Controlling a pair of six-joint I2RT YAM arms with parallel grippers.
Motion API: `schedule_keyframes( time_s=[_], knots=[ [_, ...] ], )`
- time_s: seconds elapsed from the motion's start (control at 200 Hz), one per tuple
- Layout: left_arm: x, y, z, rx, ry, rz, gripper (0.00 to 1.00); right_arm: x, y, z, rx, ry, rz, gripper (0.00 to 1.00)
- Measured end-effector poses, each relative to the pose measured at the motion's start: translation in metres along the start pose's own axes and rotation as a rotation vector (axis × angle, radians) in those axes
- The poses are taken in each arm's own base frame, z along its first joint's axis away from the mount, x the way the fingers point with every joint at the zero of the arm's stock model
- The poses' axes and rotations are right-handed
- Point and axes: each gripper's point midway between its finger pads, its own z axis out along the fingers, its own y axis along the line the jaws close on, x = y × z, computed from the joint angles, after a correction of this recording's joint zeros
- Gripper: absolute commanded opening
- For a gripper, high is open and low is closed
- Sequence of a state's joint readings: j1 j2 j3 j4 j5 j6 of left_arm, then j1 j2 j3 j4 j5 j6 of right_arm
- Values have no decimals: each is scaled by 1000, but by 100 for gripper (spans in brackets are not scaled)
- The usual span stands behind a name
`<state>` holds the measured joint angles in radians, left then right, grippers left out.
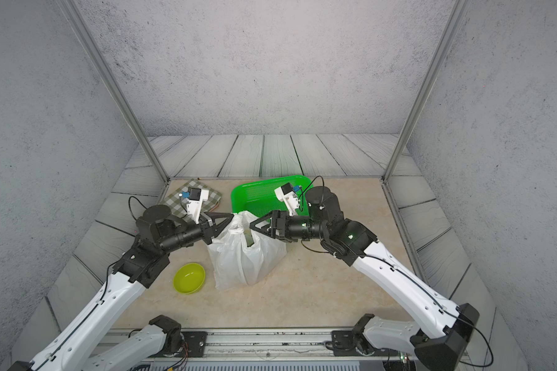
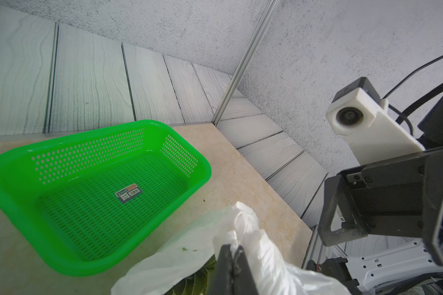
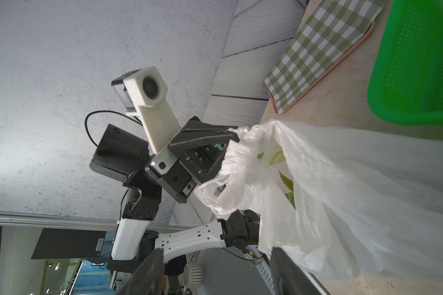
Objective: Place the pineapple into a plastic bag & tie a knot
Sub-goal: Tie the plastic bag at the center of the board.
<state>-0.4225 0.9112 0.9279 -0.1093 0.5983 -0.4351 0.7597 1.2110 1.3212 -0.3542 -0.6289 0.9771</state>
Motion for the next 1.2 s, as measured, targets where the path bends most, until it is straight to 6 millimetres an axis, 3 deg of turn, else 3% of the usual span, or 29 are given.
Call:
schedule_keyframes(
  time_s=[0.2, 0.38, 0.585, 0.731, 0.986, 1.141, 1.196],
  knots=[
    [2, -5, 1, 11, 14, 16, 0, -5, -1, 23, 7, 31, 47, 67],
    [3, -8, 1, 17, 19, 28, 0, 3, -13, 38, 38, 71, 91, 65],
    [4, -10, 1, 22, 26, 34, 0, 17, -11, 52, 35, 121, 93, 58],
    [5, -11, 1, 20, 31, 38, 0, 24, -9, 60, 35, 149, 92, 46],
    [5, -12, -1, 14, 39, 46, 0, 27, -9, 61, 36, 154, 77, 14],
    [3, -11, -3, -6, 47, 64, 0, 35, -24, 60, 70, 159, 68, 0],
    [2, -11, -5, -16, 51, 74, 0, 40, -31, 59, 87, 162, 69, 0]
  ],
)
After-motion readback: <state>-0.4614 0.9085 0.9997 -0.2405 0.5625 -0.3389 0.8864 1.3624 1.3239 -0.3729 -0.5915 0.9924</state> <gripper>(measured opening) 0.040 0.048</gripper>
